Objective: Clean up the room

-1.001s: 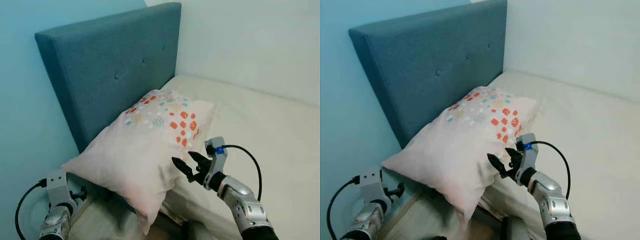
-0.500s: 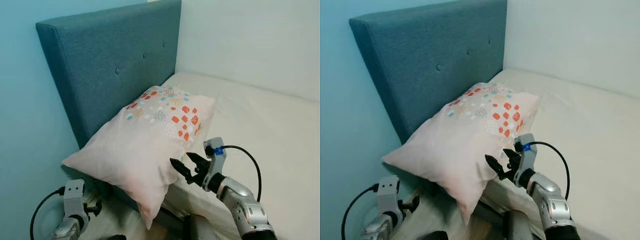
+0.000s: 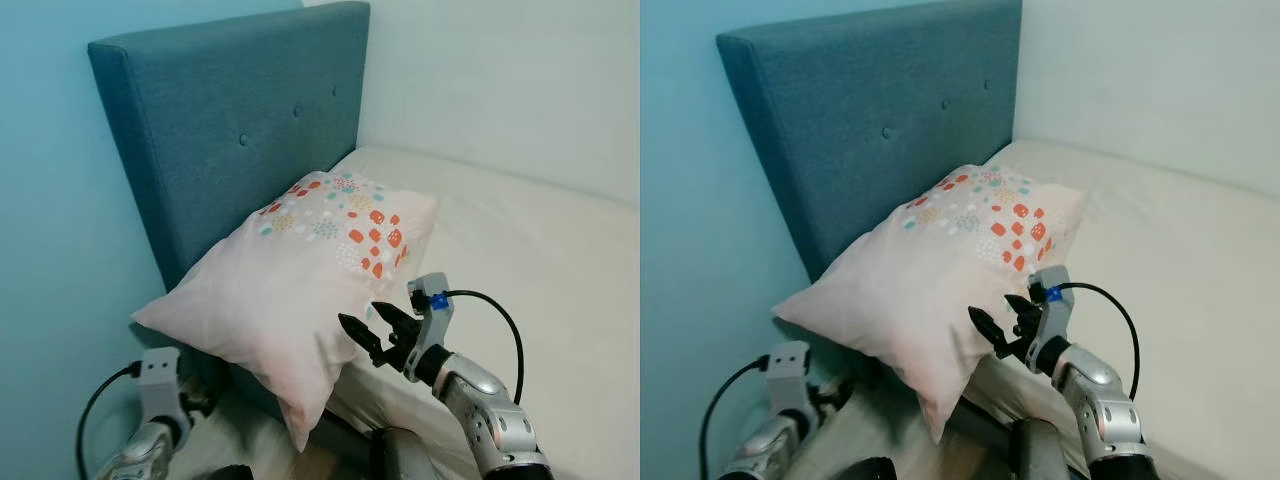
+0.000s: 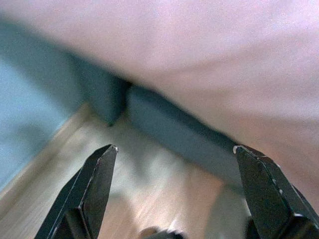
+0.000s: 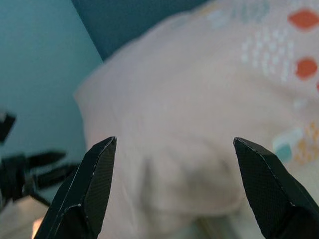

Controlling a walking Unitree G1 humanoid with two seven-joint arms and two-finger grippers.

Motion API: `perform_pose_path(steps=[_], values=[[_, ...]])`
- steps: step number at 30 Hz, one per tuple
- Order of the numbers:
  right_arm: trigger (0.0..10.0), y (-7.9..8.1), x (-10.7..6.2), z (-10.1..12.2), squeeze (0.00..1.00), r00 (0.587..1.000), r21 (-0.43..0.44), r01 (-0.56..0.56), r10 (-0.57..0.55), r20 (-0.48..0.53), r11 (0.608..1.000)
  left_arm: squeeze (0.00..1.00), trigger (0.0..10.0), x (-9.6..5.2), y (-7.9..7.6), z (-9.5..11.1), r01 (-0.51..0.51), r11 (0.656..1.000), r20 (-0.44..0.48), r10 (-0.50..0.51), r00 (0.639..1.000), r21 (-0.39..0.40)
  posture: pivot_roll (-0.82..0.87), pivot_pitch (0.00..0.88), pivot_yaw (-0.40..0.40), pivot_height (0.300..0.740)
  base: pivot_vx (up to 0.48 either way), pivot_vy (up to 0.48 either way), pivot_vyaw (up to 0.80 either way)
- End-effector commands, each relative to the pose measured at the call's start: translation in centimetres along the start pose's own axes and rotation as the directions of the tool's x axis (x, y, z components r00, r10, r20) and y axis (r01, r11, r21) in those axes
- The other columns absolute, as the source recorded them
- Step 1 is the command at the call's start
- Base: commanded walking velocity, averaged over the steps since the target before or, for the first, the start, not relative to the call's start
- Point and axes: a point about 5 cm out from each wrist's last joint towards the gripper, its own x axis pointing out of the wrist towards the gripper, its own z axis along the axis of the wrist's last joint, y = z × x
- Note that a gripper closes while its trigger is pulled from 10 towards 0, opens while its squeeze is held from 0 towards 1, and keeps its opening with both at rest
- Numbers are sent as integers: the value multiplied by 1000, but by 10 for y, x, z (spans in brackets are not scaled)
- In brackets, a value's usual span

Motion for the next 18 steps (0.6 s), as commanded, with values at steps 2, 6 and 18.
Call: perform_pose_path(steps=[2, 6, 18], values=[[10000, -1, -2, -5, 0, 999, -28, 14, -15, -43, 1000, 0, 10000, 2, -5, 3, 28, 1000, 9, -28, 1000, 12, -38, 59, 4, 500, 0, 0, 0], [10000, 0, -3, -7, 0, 998, -33, 21, -23, -55, 999, 0, 10000, 2, -8, 2, 46, 999, 2, -46, 999, 4, -40, 66, 6, 500, 0, 0, 0], [10000, -3, -13, -3, 0, 994, -40, 95, -97, -47, 995, 0, 10000, 2, -28, -10, 227, 966, -110, -213, 971, 125, -60, 130, 10, 500, 0, 0, 0]])
